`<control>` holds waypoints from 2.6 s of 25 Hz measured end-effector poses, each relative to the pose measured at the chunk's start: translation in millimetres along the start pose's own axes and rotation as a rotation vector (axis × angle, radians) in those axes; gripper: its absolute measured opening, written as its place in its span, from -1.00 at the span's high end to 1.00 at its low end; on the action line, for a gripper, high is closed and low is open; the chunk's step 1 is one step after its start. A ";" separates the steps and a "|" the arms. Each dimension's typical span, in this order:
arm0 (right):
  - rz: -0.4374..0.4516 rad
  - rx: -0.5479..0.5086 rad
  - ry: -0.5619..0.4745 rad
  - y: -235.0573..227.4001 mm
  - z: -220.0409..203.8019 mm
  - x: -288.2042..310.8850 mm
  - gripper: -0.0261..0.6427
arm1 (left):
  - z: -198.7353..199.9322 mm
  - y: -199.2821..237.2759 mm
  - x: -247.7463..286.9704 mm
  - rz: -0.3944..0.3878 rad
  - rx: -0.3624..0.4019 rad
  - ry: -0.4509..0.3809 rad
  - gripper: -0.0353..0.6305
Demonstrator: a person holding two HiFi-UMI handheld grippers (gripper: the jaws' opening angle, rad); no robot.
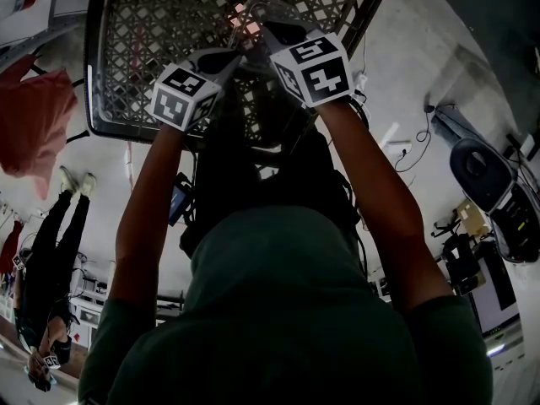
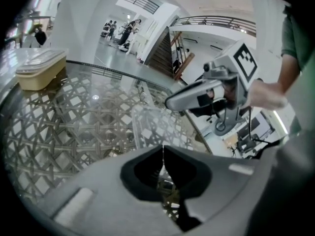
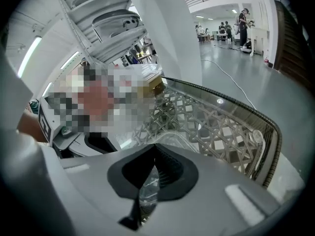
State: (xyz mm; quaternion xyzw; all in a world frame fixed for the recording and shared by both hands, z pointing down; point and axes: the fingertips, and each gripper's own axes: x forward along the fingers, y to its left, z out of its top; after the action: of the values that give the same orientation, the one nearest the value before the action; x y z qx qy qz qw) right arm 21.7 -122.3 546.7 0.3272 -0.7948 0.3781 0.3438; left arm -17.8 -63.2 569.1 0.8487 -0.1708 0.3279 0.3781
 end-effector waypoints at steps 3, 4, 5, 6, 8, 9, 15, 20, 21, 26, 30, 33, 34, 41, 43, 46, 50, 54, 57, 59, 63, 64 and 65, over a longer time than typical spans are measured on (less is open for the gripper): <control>-0.006 -0.004 0.003 -2.8 -1.7 0.9 0.90 | -2.0 -0.4 1.4 0.005 -0.004 -0.001 0.87; -0.007 -0.005 0.004 -3.5 -2.6 2.6 0.90 | -3.9 0.9 2.0 0.008 -0.005 0.001 0.86; -0.008 -0.006 0.005 -4.1 -3.4 4.9 0.90 | -5.8 2.6 2.8 0.010 -0.007 0.001 0.84; -0.009 -0.007 0.006 -4.5 -4.2 7.2 0.90 | -7.0 4.3 3.6 0.012 -0.010 -0.002 0.83; -0.011 -0.008 0.007 -4.4 -5.2 10.8 0.90 | -8.7 7.1 4.3 0.016 -0.015 -0.010 0.81; -0.011 -0.009 0.007 -3.8 -5.4 11.8 0.90 | -9.7 7.9 4.2 0.018 -0.018 -0.011 0.81; -0.024 -0.030 0.008 -2.0 -6.0 13.4 0.88 | -13.8 7.8 4.6 0.024 -0.032 -0.008 0.79; -0.041 -0.038 0.010 -1.8 -7.7 19.9 0.86 | -20.7 13.6 5.5 0.027 -0.040 -0.007 0.78; -0.051 -0.041 0.010 -3.0 -8.2 20.2 0.85 | -21.8 14.4 6.0 0.028 -0.041 -0.008 0.78; -0.121 -0.045 0.003 -16.2 -8.8 19.4 0.78 | -23.5 17.0 7.1 0.034 -0.051 -0.020 0.77; -0.162 -0.028 -0.011 -30.6 -5.1 18.4 0.76 | -20.6 17.9 8.4 0.036 -0.054 -0.034 0.77; -0.190 -0.011 -0.025 -44.7 -1.3 17.8 0.75 | -19.8 18.2 10.1 0.033 -0.058 -0.042 0.77; -0.198 -0.004 -0.029 -49.4 -0.4 17.6 0.76 | -19.7 18.3 10.7 0.033 -0.059 -0.044 0.77; -0.185 0.042 -0.010 -70.1 -3.8 21.5 0.75 | -17.5 20.3 10.8 0.032 -0.067 -0.067 0.83; -0.163 0.059 0.003 -71.2 -7.5 25.0 0.75 | -17.4 20.7 10.2 0.031 -0.072 -0.074 0.84; -0.137 0.085 0.007 -73.4 -11.0 29.0 0.75 | -16.7 20.9 9.6 0.030 -0.079 -0.083 0.86; -0.077 0.101 0.000 -74.3 -8.7 31.0 0.78 | -16.6 21.9 9.9 0.030 -0.082 -0.090 0.87; 0.025 0.088 0.022 -72.3 -5.9 28.7 0.75 | -17.8 21.5 7.3 0.040 -0.084 -0.088 0.84; 0.061 0.020 0.057 -72.3 -9.2 30.3 0.74 | -20.8 20.2 4.1 0.050 -0.093 -0.087 0.79; 0.055 -0.073 0.091 -71.2 -10.3 31.4 0.77 | -23.2 19.3 3.1 0.052 -0.098 -0.088 0.78; 0.035 -0.230 0.123 -70.4 -12.2 34.7 0.85 | -25.8 19.3 4.2 0.055 -0.104 -0.089 0.79; 0.035 -0.242 0.123 -70.5 -12.6 35.1 0.86 | -26.0 19.9 4.5 0.057 -0.105 -0.089 0.79; 0.035 -0.248 0.124 -70.6 -13.2 35.4 0.88 | -26.3 20.5 4.8 0.059 -0.106 -0.090 0.80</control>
State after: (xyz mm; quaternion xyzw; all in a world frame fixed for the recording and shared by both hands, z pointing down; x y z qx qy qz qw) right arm 61.3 -155.9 607.7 0.2444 -0.8181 0.3026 0.4236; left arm -36.5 -57.0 596.4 0.8361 -0.2298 0.2908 0.4044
